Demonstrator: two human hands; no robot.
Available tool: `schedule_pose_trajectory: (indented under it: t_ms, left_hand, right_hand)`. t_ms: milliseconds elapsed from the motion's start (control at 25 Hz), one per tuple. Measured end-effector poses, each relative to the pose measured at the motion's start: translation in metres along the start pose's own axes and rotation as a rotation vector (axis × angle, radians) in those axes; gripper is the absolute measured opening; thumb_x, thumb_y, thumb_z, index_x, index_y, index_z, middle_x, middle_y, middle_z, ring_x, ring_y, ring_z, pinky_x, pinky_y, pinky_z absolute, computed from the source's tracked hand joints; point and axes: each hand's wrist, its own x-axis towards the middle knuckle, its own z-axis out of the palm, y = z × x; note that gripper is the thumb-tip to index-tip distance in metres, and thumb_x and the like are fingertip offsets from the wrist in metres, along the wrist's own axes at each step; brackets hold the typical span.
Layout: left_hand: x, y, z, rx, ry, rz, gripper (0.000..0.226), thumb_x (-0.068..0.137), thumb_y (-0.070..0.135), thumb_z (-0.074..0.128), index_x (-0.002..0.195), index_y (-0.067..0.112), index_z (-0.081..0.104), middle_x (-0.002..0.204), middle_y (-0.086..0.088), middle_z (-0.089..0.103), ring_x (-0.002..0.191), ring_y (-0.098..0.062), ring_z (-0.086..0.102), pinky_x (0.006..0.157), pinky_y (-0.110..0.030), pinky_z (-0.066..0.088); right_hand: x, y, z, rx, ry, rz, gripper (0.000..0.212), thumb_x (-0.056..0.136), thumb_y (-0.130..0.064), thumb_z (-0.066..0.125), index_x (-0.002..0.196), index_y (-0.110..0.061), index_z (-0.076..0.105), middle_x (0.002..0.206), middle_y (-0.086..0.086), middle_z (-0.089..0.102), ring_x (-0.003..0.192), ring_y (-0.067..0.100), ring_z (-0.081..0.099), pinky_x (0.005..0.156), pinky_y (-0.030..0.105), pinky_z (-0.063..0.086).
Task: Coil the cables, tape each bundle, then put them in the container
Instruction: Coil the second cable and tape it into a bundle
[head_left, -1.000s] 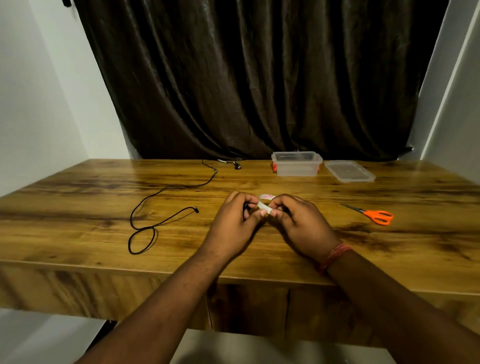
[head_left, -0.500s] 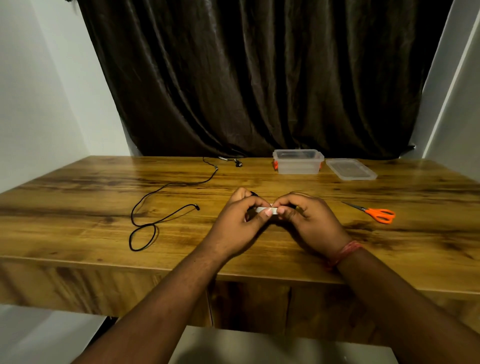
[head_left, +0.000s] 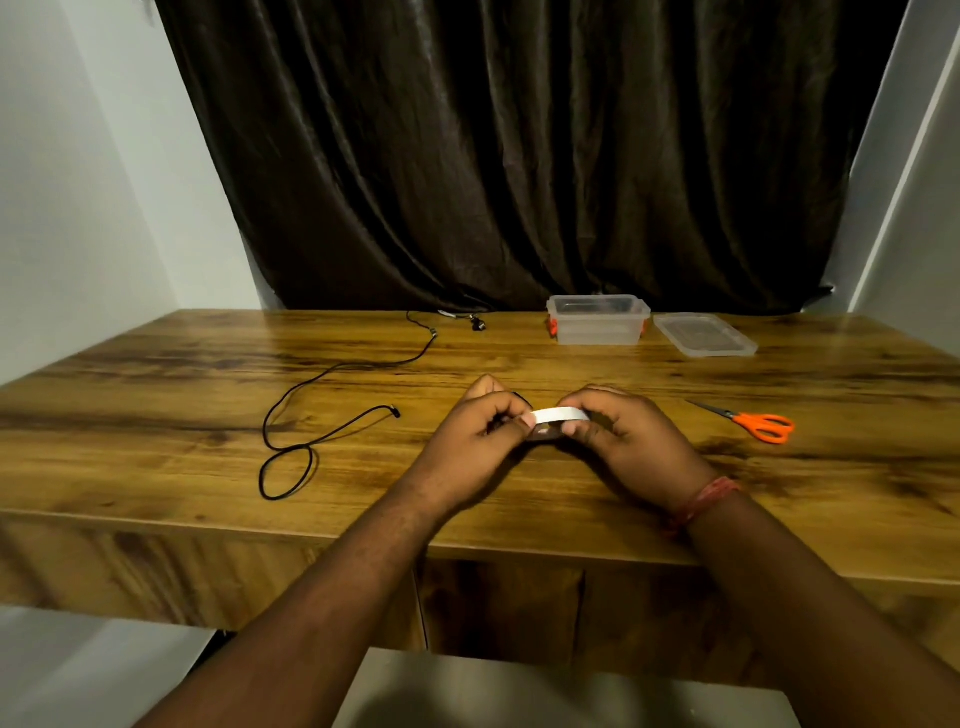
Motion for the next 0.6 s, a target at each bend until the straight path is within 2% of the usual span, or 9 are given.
schedule_pose_trajectory:
  t_ms: [120,160,280,400,440,520,600]
  left_hand:
    - [-0.002,0.002,0.001,0.188,-0.012,0.057,0.019,0.093,0.027,0.064,0.074,0.024,0.065,0.09,0.004,0.048,0.085,-0.012,0.052,0.081,-0.046,0.051]
    - [-0.002,0.001,0.002,0.208,-0.007,0.069,0.02,0.093,0.027,0.064,0.073,0.025,0.065,0.09,0.004,0.048,0.083,-0.011,0.051,0.08,-0.045,0.05]
    - [-0.002,0.001,0.001,0.094,-0.02,0.058,0.019,0.09,0.025,0.062,0.071,0.027,0.066,0.09,0.008,0.049,0.091,-0.022,0.055,0.083,-0.055,0.054]
    - [-0.003,0.002,0.001,-0.07,-0.036,0.017,0.022,0.093,0.014,0.061,0.073,0.021,0.068,0.094,0.003,0.05,0.093,-0.024,0.057,0.085,-0.051,0.057]
    - [-0.003,0.003,0.001,-0.116,-0.039,0.011,0.02,0.092,0.014,0.061,0.074,0.019,0.069,0.096,0.0,0.05,0.095,-0.028,0.057,0.087,-0.051,0.056]
    - [-0.003,0.002,0.0,-0.17,-0.038,0.019,0.015,0.087,0.022,0.063,0.075,0.021,0.071,0.099,-0.004,0.05,0.102,-0.04,0.055,0.091,-0.058,0.052]
    - [-0.002,0.001,-0.001,-0.157,-0.03,0.023,0.015,0.085,0.027,0.061,0.079,0.02,0.073,0.1,-0.005,0.05,0.105,-0.045,0.052,0.091,-0.063,0.047]
  right_hand:
    - [0.001,-0.005,0.005,-0.177,-0.008,-0.184,0.013,0.09,-0.023,0.066,0.101,-0.02,0.071,0.088,-0.018,0.057,0.088,0.007,0.049,0.075,0.017,0.035]
    - [0.001,-0.006,0.007,-0.21,-0.016,-0.2,0.014,0.089,-0.025,0.066,0.102,-0.019,0.071,0.087,-0.018,0.054,0.088,0.007,0.046,0.075,0.014,0.033]
    - [0.001,-0.006,0.005,-0.174,0.006,-0.181,0.013,0.089,-0.025,0.066,0.1,-0.021,0.072,0.086,-0.018,0.056,0.087,0.007,0.047,0.075,0.014,0.034]
    - [0.0,-0.004,0.0,-0.075,0.03,-0.168,0.012,0.089,-0.029,0.062,0.096,-0.024,0.071,0.088,-0.018,0.06,0.089,0.007,0.053,0.076,0.02,0.04]
    - [0.0,-0.004,-0.001,-0.046,0.037,-0.147,0.013,0.089,-0.03,0.061,0.096,-0.024,0.071,0.088,-0.016,0.061,0.09,0.007,0.054,0.077,0.023,0.042]
    - [0.0,-0.003,-0.003,0.012,0.048,-0.095,0.015,0.089,-0.029,0.058,0.096,-0.023,0.069,0.089,-0.014,0.062,0.091,0.009,0.056,0.077,0.03,0.045]
    - [-0.001,-0.004,-0.005,0.097,0.063,-0.054,0.013,0.089,-0.024,0.058,0.097,-0.023,0.069,0.09,-0.011,0.063,0.091,0.01,0.058,0.078,0.033,0.047]
